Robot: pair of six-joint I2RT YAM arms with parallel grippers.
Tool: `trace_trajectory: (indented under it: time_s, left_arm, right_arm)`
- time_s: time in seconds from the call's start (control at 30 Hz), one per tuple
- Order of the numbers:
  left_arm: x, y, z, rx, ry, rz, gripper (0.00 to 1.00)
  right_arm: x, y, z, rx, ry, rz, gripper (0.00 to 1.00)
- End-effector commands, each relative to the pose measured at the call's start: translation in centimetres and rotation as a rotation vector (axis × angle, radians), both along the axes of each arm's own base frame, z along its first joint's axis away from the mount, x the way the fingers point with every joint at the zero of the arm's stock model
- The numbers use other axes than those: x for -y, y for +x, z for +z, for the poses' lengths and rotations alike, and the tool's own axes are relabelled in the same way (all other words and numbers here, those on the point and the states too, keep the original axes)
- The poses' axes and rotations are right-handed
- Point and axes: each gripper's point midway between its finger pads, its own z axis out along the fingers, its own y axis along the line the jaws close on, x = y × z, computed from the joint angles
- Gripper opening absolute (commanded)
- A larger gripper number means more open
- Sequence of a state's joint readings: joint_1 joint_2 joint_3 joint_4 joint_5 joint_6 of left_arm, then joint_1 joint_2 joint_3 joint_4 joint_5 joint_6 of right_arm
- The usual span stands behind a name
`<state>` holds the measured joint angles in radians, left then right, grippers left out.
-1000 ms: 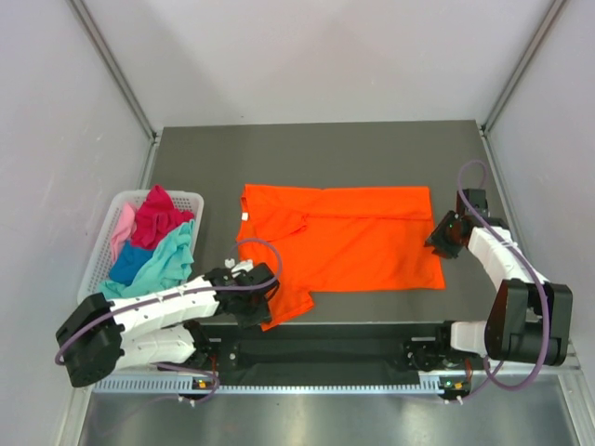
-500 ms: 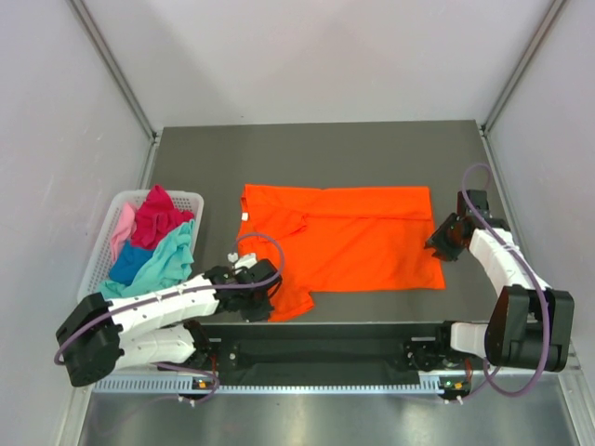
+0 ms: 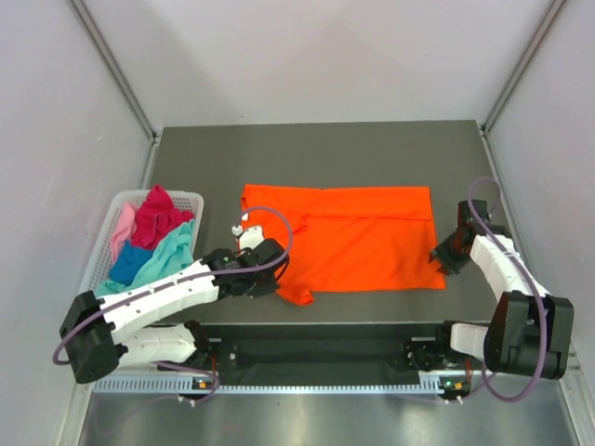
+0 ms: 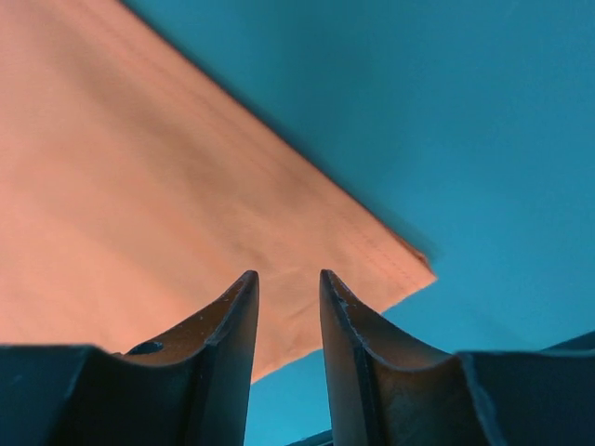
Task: Fold and stack the t-shirts
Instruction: Fold the tshirt
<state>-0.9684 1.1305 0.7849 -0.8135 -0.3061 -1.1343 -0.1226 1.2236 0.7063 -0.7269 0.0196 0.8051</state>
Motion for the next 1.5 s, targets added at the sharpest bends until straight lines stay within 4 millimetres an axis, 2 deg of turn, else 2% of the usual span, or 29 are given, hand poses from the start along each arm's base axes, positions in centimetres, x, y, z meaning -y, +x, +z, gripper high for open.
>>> trace_trajectory:
  time_s: [0.0, 0.2, 0.37, 0.47, 0.57, 0.77, 0.9, 0.93, 1.0, 1.03, 1.1, 1.2, 1.33, 1.47]
  left_arm:
    - [-0.5, 1.5, 1.8, 0.069, 0.058, -0.019, 0.0]
    - [-0.8, 2.5, 2.2, 0.095, 0.086, -0.029, 0.0]
    - [-0.8, 2.7, 2.2, 0.104, 0.099, -0.057, 0.0]
    - [-0.7, 3.0, 2.5, 0.112, 0.089, -0.059, 0.0]
    - [-0.5, 3.2, 2.8, 0.123, 0.075, -0.063, 0.0]
    - [-0.4, 3.7, 3.2, 0.133, 0.077, -0.062, 0.0]
    - [-0.5, 4.0, 3.5, 0.136, 0.088, -0.059, 0.0]
    - [-0.6, 4.1, 3.6, 0.139, 0.091, -0.059, 0.0]
    - [-0.6, 4.2, 3.8, 0.144, 0.094, -0.057, 0.0]
    - [-0.6, 4.2, 3.9, 0.144, 0.093, -0.059, 0.0]
    - [-0.5, 4.1, 3.8, 0.14, 0.091, -0.064, 0.0]
    - [-0.3, 4.1, 3.8, 0.141, 0.084, -0.069, 0.0]
    - [-0.4, 4.1, 3.8, 0.145, 0.084, -0.076, 0.0]
    - [-0.3, 4.2, 4.0, 0.155, 0.08, -0.085, 0.0]
  right_arm:
    - [1.7, -1.5, -0.2, -0.037, -0.065, -0.063, 0.34]
    - [2.3, -2.8, -0.2, -0.08, -0.079, -0.088, 0.35]
    - [1.3, -3.2, -0.6, -0.088, -0.024, -0.109, 0.36]
    - [0.8, -2.9, -1.5, -0.058, 0.01, -0.136, 0.36]
    - [-0.1, -4.1, -3.5, -0.092, 0.05, -0.157, 0.36]
    - [0.5, -5.1, -5.0, -0.131, 0.015, -0.192, 0.34]
    - [1.5, -4.6, -4.1, -0.119, -0.036, -0.188, 0.34]
    - [2.3, -5.1, -3.7, -0.137, -0.079, -0.197, 0.34]
    - [3.2, -4.4, -2.5, -0.121, -0.126, -0.2, 0.34]
    - [3.6, -4.8, -2.1, -0.14, -0.152, -0.204, 0.34]
    - [3.8, -4.4, -1.0, -0.118, -0.155, -0.211, 0.34]
    - [3.4, -4.7, -0.2, -0.108, -0.133, -0.232, 0.35]
    - [3.0, -5.6, -0.3, -0.105, -0.119, -0.255, 0.35]
    - [2.8, -6.0, -1.4, -0.106, -0.107, -0.273, 0.35]
